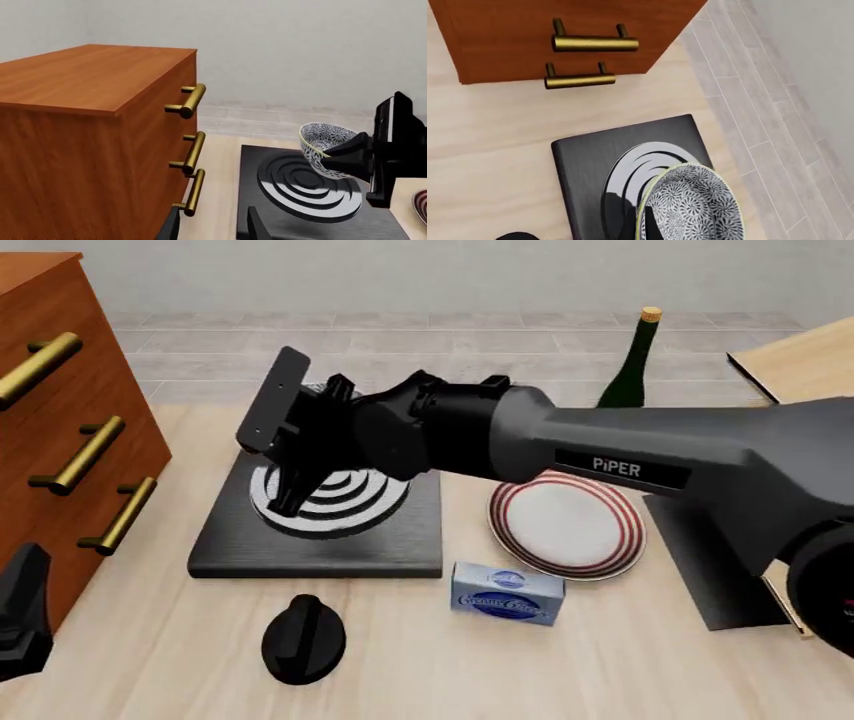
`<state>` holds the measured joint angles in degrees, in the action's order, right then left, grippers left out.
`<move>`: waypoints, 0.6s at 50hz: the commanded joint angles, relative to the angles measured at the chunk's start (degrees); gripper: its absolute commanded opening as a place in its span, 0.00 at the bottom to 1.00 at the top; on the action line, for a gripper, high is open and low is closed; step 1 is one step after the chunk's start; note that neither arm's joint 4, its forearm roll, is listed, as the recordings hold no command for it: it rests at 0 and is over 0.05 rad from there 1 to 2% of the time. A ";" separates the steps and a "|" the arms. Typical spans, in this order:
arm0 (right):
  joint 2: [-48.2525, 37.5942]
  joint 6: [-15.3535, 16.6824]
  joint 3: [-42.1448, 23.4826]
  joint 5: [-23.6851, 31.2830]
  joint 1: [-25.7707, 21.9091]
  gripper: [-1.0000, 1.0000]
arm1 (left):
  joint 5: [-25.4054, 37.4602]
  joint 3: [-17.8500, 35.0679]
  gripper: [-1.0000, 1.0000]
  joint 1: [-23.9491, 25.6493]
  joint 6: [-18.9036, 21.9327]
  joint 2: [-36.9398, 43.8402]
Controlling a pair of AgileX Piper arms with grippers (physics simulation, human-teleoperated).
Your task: Put the bowl on the stove.
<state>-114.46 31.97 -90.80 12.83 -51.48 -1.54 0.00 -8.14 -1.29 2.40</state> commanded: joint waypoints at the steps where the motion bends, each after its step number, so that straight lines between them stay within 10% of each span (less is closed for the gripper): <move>1: -0.44 -0.97 0.92 -1.08 0.13 0.00 | 1.14 0.00 1.00 -0.04 0.13 -1.26; 30: -3.34 -2.22 2.26 -3.23 -0.59 0.00 | 1.43 0.00 1.00 -0.19 0.78 -1.96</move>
<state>-116.81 30.50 -88.47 10.26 -51.94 -0.21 0.01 -8.27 -0.66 0.56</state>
